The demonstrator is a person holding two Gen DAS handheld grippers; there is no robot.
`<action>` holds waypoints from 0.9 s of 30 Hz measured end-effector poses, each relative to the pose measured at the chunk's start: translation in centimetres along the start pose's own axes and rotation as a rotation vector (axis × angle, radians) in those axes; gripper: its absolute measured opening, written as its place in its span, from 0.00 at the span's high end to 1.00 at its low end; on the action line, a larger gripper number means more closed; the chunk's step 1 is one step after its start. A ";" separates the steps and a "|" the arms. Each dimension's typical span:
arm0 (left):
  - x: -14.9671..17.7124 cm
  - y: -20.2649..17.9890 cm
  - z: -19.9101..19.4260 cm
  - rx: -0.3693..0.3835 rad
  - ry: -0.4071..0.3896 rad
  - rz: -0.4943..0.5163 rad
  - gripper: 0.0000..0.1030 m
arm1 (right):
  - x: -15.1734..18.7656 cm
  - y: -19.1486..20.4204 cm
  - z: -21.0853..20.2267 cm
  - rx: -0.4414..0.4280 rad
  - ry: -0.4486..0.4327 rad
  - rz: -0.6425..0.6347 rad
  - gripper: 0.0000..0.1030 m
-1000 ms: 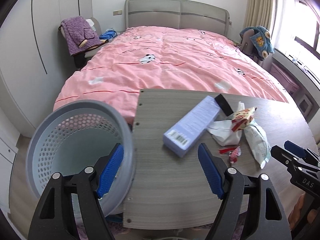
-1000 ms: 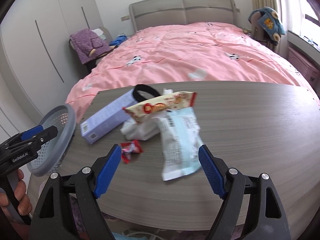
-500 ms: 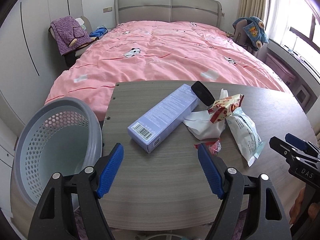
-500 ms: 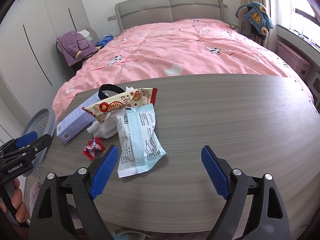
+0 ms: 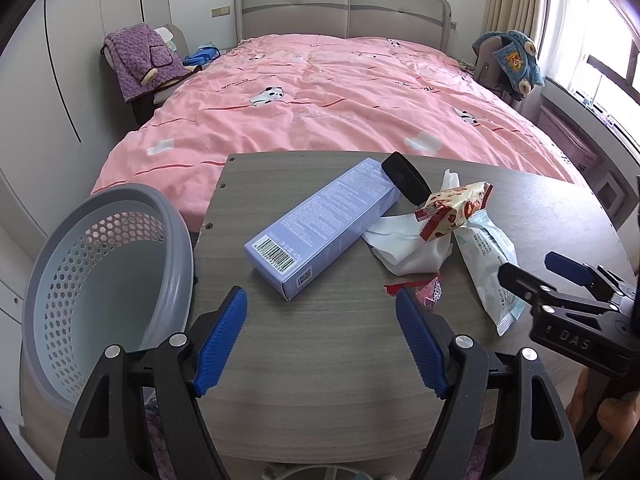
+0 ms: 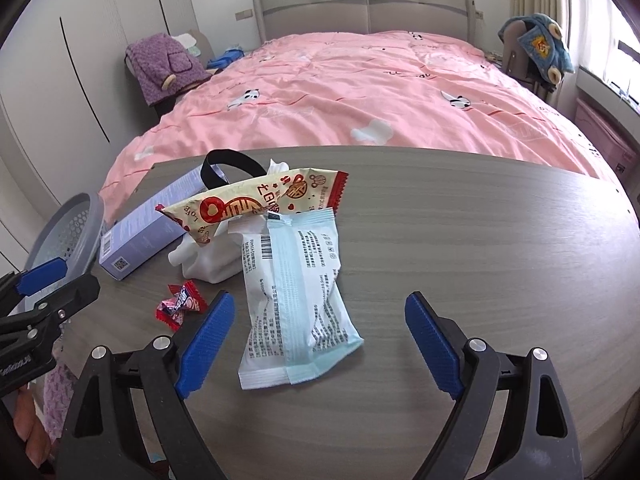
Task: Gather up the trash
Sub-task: 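Grasp the blue-white mask bag with the right gripper, then lift the mask bag with the right gripper while the left gripper grasps the red candy wrapper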
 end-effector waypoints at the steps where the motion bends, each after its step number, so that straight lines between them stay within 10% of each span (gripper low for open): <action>1: 0.0 0.0 0.0 0.000 0.000 -0.002 0.29 | -0.1 0.0 0.4 0.008 0.010 -0.001 0.17; 14: 0.4 0.1 0.2 0.004 0.014 -0.008 0.29 | 0.2 0.6 2.6 0.006 0.055 -0.016 0.42; 27: 0.3 -0.9 0.3 0.038 0.034 0.013 0.29 | 1.1 -0.9 -0.6 -0.029 0.008 0.053 0.45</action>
Point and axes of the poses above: each gripper's, at about its wrist camera, not at the fingertips, and z roughly the way its jaws point, y to its left, x to its underside, the point moved 3 cm from there along z, roughly the way its jaws point, and after that the axes turned 10 degrees about -x, right-handed, at the moved point
